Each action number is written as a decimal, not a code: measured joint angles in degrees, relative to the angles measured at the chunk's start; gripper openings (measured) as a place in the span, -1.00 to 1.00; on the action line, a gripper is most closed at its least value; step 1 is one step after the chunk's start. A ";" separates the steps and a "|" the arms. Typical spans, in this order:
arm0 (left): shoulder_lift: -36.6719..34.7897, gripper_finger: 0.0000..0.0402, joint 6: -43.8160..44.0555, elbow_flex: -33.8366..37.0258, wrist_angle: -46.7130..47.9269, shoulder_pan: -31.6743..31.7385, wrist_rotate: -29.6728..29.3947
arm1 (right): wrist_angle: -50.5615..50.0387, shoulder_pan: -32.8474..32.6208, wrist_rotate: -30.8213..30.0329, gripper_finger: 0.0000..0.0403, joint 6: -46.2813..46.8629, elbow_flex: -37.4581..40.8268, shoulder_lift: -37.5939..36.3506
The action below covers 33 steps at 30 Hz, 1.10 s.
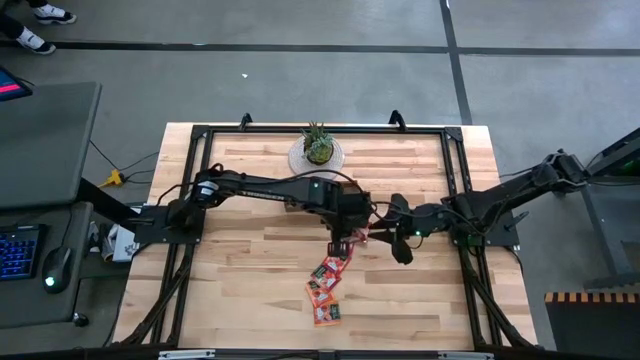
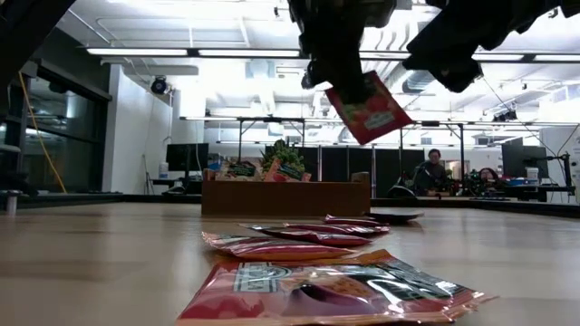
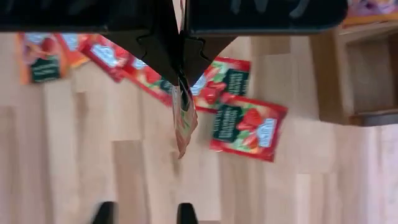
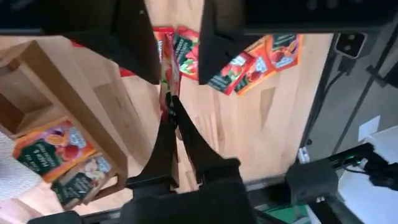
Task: Pick & Place Tea
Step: Put the red tea bag into the right section of the wooden organizer
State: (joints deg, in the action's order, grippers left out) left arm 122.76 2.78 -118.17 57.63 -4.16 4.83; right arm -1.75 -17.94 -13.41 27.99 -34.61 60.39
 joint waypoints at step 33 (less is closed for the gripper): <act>-0.87 -1.00 -5.59 0.04 -3.63 0.00 2.37 | 15.63 5.35 4.99 0.06 -9.19 5.44 7.07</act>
State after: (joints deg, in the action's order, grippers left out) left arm 121.89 -2.81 -118.13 53.99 -4.16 7.20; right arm 13.88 -12.59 -8.43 18.79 -29.17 67.46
